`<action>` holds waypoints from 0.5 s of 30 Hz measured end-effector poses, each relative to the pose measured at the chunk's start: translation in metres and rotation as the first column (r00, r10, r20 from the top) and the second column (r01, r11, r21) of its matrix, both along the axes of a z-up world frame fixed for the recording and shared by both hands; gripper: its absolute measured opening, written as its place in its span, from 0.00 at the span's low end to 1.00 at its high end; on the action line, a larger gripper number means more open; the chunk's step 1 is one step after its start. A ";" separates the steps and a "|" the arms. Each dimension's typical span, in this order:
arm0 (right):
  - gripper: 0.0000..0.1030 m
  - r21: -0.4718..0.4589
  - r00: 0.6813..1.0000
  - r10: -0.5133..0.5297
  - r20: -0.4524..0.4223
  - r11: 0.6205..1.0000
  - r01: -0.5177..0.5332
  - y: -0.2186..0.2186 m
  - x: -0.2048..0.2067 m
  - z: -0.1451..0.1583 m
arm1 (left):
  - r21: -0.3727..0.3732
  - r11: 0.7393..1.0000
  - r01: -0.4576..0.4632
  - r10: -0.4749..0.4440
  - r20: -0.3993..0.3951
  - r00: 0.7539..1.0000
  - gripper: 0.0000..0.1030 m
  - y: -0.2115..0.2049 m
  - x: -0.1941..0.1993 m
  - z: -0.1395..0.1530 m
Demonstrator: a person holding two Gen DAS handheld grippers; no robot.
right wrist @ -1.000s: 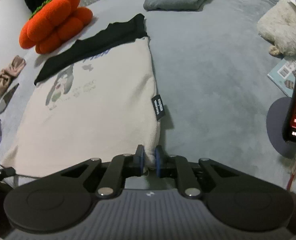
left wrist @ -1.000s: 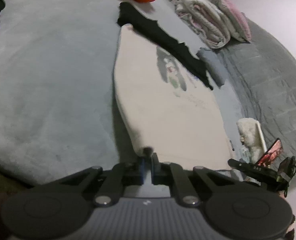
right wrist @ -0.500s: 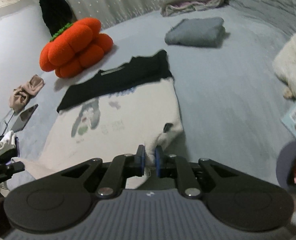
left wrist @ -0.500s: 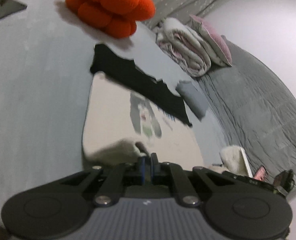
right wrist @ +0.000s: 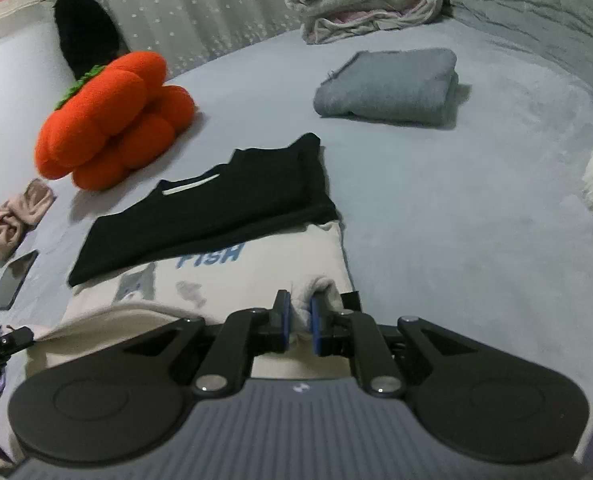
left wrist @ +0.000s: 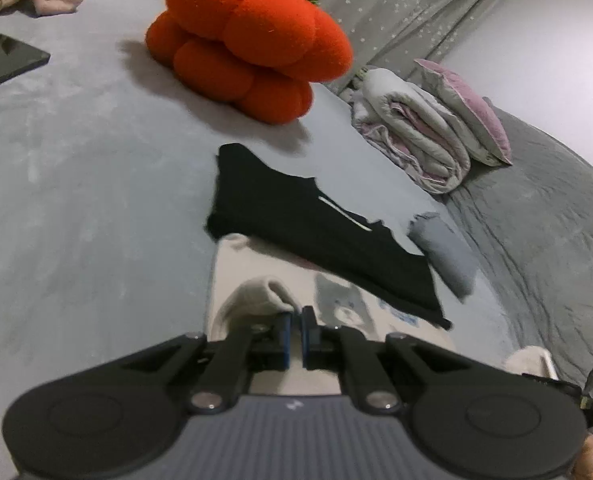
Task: Fold clothes
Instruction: 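Fold the hem up over the body toward the collar, open both grippers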
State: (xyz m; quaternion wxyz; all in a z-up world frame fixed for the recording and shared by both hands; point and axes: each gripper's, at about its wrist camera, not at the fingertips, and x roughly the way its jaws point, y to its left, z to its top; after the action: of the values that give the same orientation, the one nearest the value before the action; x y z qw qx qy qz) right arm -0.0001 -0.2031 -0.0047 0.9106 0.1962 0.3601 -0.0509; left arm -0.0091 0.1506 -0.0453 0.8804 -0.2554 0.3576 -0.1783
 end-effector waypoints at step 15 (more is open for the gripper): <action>0.22 0.126 0.993 -0.077 0.087 0.990 0.066 -0.026 0.014 -0.021 | 0.028 0.987 -0.157 0.156 0.042 0.987 0.33 0.018 0.018 -0.004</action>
State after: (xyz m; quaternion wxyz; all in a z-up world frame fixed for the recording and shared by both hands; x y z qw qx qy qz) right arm 0.0136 -0.2294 -0.0254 0.9099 0.2669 0.3131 -0.0521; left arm 0.0091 0.1682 -0.0497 0.9025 -0.2654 0.3216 -0.1083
